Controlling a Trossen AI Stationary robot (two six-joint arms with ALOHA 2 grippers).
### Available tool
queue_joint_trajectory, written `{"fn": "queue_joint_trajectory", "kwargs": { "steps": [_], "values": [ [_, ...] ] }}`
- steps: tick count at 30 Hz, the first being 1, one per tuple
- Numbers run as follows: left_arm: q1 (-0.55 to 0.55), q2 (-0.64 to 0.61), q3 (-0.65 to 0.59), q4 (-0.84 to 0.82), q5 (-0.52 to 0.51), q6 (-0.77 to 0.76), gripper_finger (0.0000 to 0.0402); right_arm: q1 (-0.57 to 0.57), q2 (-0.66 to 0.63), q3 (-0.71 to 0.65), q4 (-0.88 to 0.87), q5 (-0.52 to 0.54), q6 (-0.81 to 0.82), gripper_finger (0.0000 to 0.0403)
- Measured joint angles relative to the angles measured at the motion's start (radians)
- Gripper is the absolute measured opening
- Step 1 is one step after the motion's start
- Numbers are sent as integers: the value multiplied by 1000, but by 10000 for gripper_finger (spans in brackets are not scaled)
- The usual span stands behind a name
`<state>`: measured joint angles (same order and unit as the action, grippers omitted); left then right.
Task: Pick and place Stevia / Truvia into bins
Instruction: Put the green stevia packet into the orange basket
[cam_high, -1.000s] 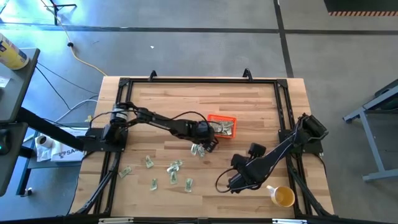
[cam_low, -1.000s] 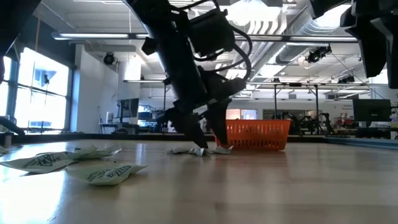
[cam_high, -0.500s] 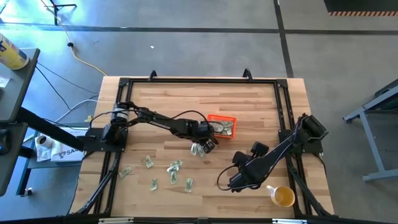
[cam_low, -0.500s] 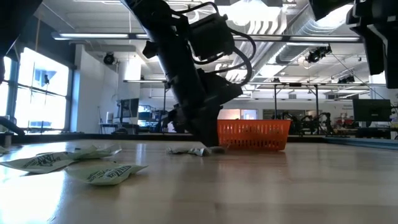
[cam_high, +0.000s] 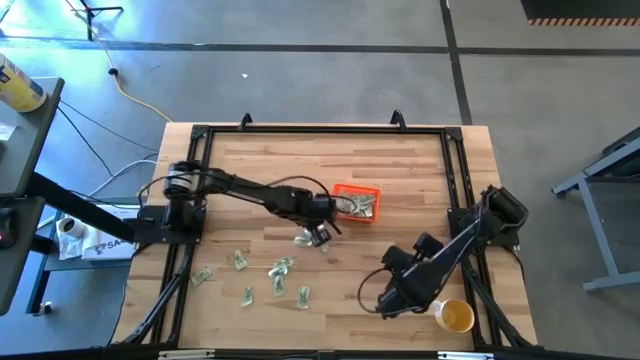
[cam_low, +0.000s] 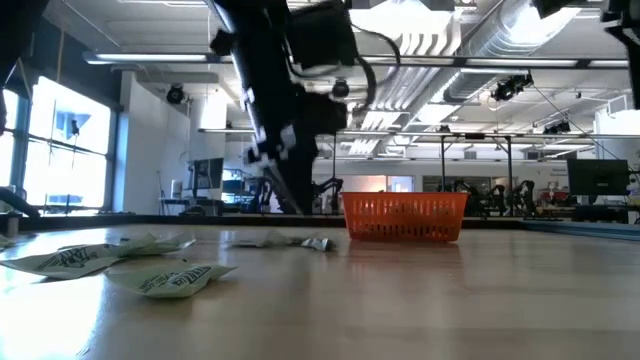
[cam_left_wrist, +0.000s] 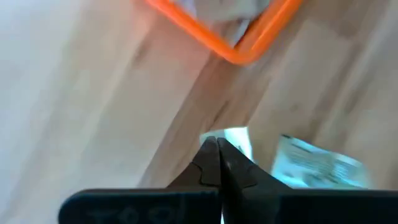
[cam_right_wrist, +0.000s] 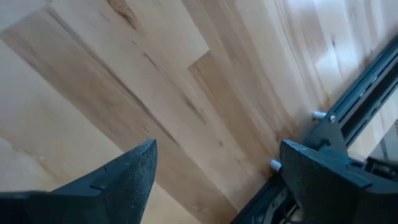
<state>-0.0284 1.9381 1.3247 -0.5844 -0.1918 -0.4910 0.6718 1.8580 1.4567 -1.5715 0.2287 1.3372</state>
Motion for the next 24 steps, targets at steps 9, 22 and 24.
{"fn": "queue_joint_trajectory", "kwargs": {
  "steps": [9, 22, 24],
  "values": [
    [76, -169, 6, 3, 58, 61, 22, 132, -1, 0, 0, -48, 162, 327],
    [28, -70, 2, 26, 203, -13, 265, 192, -1, -11, 1, -73, 200, 327],
    [7, -59, 1, -6, 183, -12, 294, 191, -1, -37, 1, -82, 200, 327]
  ]
}}
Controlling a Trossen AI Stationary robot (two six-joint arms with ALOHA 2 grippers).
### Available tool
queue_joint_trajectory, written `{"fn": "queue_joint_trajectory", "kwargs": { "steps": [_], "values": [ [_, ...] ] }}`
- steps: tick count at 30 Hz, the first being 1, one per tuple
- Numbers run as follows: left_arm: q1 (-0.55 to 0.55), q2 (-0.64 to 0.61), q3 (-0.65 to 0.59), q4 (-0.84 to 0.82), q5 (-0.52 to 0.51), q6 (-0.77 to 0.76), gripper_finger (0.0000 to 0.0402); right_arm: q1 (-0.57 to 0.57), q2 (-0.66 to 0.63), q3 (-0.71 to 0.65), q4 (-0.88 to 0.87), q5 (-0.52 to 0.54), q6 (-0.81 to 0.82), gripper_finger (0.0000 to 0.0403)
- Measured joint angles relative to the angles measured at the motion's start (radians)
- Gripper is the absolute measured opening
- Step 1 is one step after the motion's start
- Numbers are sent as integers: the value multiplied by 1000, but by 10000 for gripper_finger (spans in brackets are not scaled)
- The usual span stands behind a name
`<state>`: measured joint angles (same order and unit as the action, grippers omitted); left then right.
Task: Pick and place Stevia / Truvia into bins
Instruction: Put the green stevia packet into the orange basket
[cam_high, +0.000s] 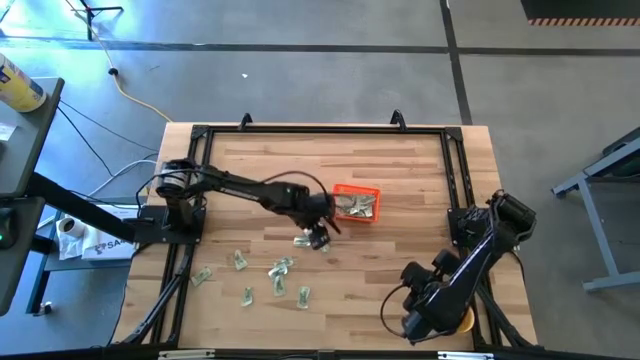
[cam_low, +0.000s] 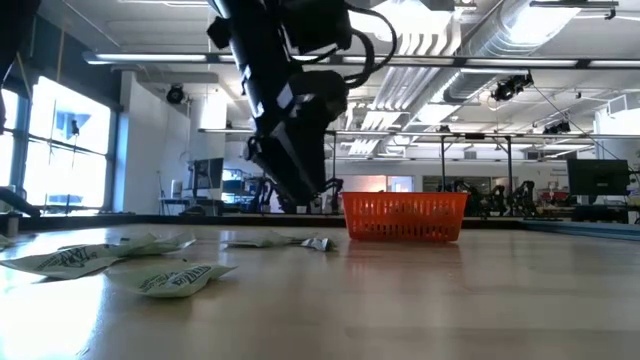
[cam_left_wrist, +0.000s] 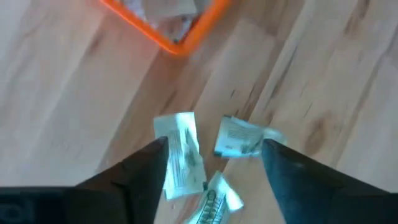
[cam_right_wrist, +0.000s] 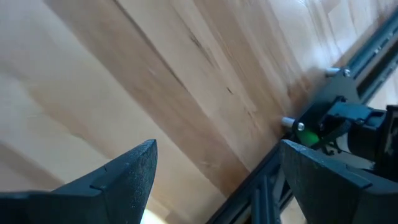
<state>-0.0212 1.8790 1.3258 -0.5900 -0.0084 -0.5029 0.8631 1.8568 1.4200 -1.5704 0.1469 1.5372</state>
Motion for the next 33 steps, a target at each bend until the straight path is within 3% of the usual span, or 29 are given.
{"fn": "queue_joint_trajectory", "kwargs": {
  "steps": [5, 21, 25, 30, 33],
  "values": [
    [-34, 34, -3, -14, -95, -25, 308, 0, 0, -80, 50, -55, 1, 327],
    [-27, 154, 6, 14, -179, 16, 180, -21, 0, -133, 145, -57, 8, 327],
    [-27, 170, 8, 14, -181, 55, 129, -23, 0, -133, 146, -57, 8, 327],
    [-17, 163, 38, -25, -206, 95, 28, -26, 0, -133, 146, -42, 13, 327],
    [-10, 175, 106, -100, -248, 137, 24, -26, 0, -131, 140, -8, 34, 327]
  ]
}}
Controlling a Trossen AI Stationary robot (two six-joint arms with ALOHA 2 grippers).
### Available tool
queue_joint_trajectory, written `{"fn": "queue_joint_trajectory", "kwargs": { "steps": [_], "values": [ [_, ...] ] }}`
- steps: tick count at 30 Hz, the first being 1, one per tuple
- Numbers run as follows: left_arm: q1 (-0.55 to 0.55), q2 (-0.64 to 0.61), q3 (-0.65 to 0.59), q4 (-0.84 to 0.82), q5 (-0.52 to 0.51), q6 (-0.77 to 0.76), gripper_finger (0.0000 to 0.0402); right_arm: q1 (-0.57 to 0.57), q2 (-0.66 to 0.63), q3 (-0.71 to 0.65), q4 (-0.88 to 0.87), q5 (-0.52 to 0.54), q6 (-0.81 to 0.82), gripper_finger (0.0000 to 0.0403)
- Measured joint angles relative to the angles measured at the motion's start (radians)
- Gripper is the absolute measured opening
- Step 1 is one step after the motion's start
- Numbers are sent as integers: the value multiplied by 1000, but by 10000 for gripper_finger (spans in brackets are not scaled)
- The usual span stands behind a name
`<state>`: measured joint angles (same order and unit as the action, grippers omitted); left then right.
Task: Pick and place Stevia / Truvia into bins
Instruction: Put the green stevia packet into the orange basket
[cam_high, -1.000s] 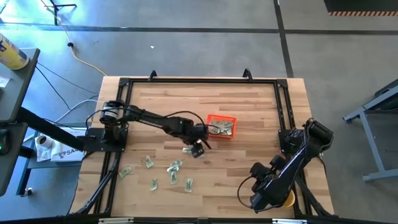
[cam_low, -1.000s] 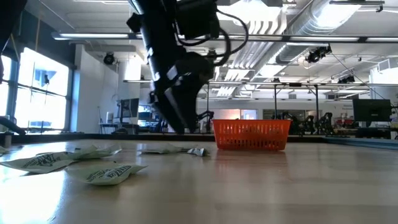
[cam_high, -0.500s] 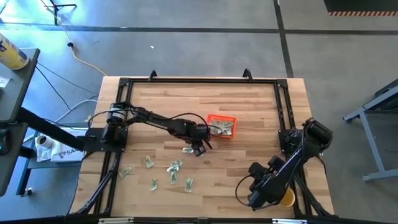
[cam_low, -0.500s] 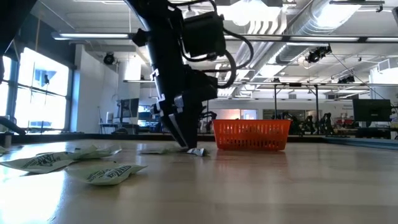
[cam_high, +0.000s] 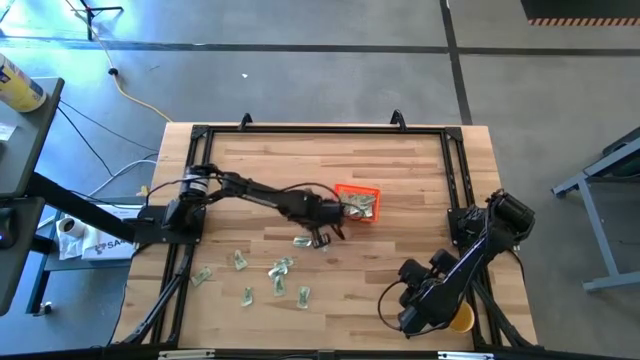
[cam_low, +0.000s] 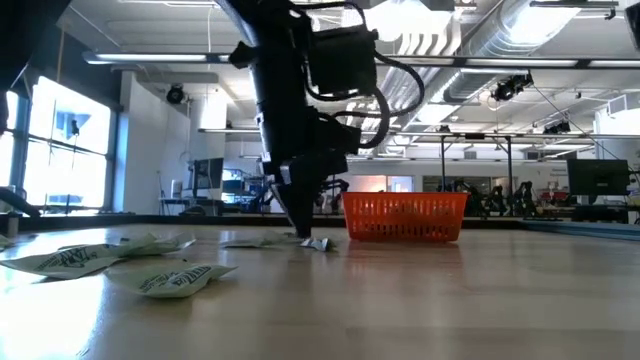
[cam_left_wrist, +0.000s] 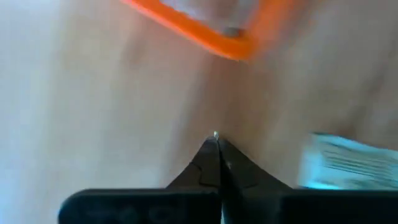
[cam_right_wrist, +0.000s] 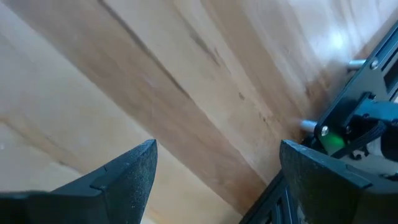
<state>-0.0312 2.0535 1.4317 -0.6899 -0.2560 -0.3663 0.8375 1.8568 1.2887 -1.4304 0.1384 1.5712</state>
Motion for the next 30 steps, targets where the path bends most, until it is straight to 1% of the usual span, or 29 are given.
{"fn": "queue_joint_trajectory", "kwargs": {
  "steps": [3, 7, 10, 12, 15, 16, 18, 20, 24, 27, 30],
  "values": [
    [21, -1, 110, -114, -69, 45, 33, 0, 0, 10, -11, 31, 3, 327],
    [38, -14, 263, -265, -129, 95, 22, 0, 0, 22, -36, 57, 4, 327],
    [48, -20, 368, -243, -140, 130, 22, 2, 0, 22, -50, 57, 22, 327],
    [58, -21, 417, -198, -106, 168, 22, 7, 0, 22, -55, 53, 31, 327],
    [61, -7, 429, -26, -21, 226, 22, 15, 0, 22, -54, 42, 44, 327],
    [62, 2, 429, 18, -8, 234, 22, 18, 0, 22, -52, 39, 45, 327],
    [68, 34, 427, 60, 15, 237, 29, 21, 0, 22, -48, 33, 48, 327],
    [72, 64, 427, 95, 46, 223, 58, 25, 0, 22, -44, 30, 51, 327],
    [72, 88, 426, 74, 37, 205, 148, 27, 0, 22, -36, 27, 52, 327],
    [64, 82, 426, -9, 37, 189, 211, 27, 0, 22, -34, 27, 52, 327],
    [47, 24, 426, -186, 57, 178, 251, 28, 0, 22, -34, 38, 43, 327]
  ]
}}
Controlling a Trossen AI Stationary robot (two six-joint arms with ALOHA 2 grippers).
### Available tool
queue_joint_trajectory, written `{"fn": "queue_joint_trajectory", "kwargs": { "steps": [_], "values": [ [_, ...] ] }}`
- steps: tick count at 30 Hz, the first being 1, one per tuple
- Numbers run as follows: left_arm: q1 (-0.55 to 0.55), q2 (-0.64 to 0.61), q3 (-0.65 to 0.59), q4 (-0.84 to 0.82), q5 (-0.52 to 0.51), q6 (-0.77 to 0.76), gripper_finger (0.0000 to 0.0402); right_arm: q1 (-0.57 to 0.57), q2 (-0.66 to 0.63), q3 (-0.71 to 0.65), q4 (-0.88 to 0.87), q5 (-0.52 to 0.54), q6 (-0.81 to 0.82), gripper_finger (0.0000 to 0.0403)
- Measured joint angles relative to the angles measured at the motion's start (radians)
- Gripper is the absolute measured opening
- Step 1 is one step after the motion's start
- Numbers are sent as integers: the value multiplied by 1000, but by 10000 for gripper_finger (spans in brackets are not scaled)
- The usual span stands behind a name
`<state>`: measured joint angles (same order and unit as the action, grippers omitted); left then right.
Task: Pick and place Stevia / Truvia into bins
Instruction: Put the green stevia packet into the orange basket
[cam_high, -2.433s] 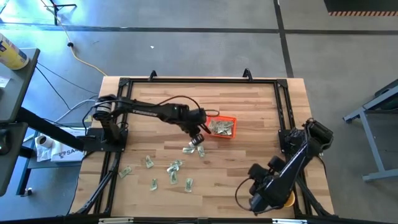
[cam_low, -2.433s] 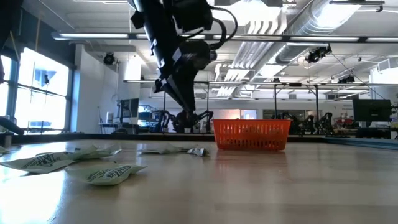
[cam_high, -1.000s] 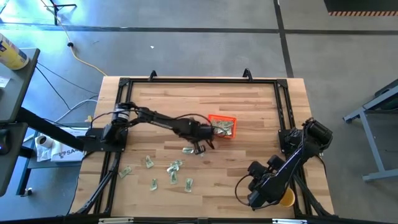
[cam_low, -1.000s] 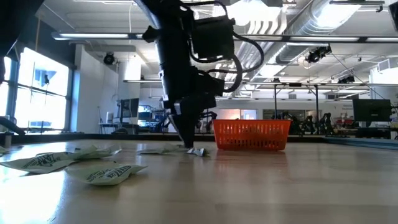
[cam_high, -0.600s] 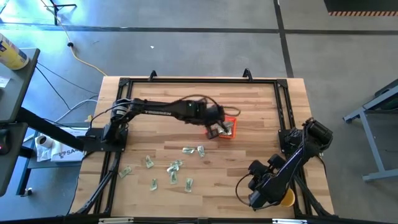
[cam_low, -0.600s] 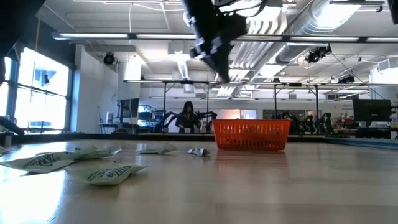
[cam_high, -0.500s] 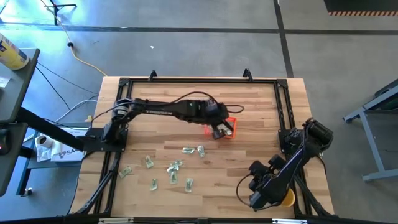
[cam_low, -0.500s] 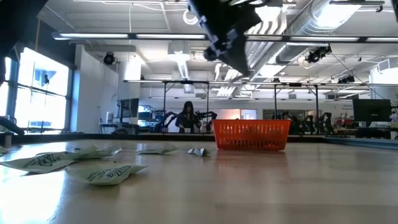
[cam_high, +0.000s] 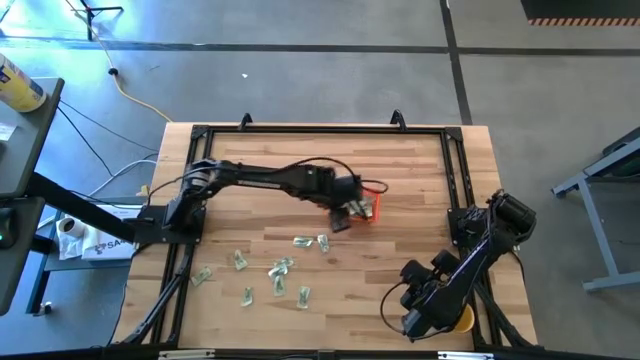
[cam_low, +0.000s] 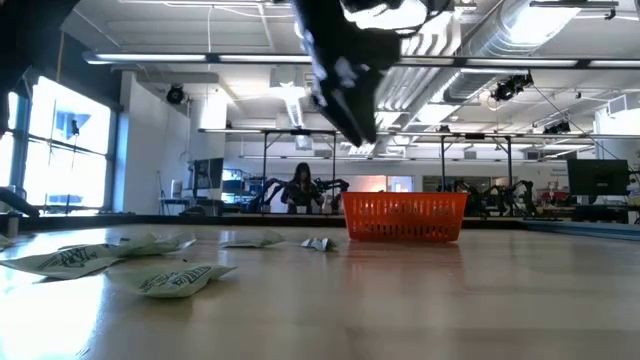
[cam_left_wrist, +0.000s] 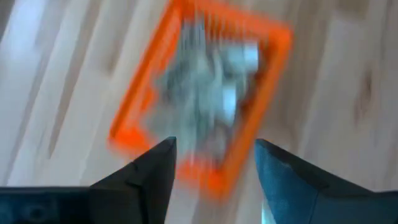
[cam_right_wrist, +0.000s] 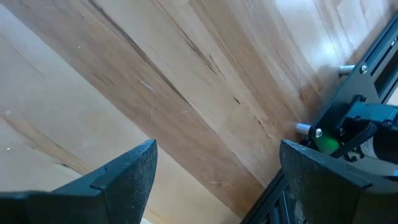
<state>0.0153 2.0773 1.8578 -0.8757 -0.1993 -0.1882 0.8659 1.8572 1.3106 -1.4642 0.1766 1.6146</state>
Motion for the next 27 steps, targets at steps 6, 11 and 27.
{"fn": "queue_joint_trajectory", "kwargs": {
  "steps": [6, 11, 27],
  "values": [
    [-109, -50, -73, -286, 83, -126, 254, 1, 0, 0, 5, 66, -70, 327],
    [-237, -46, -165, -155, 60, -253, 230, 1, 0, 0, 6, 122, -126, 327],
    [-242, 39, -200, -102, -75, -385, 282, -13, 0, 0, 29, 37, -158, 327]
  ]
}}
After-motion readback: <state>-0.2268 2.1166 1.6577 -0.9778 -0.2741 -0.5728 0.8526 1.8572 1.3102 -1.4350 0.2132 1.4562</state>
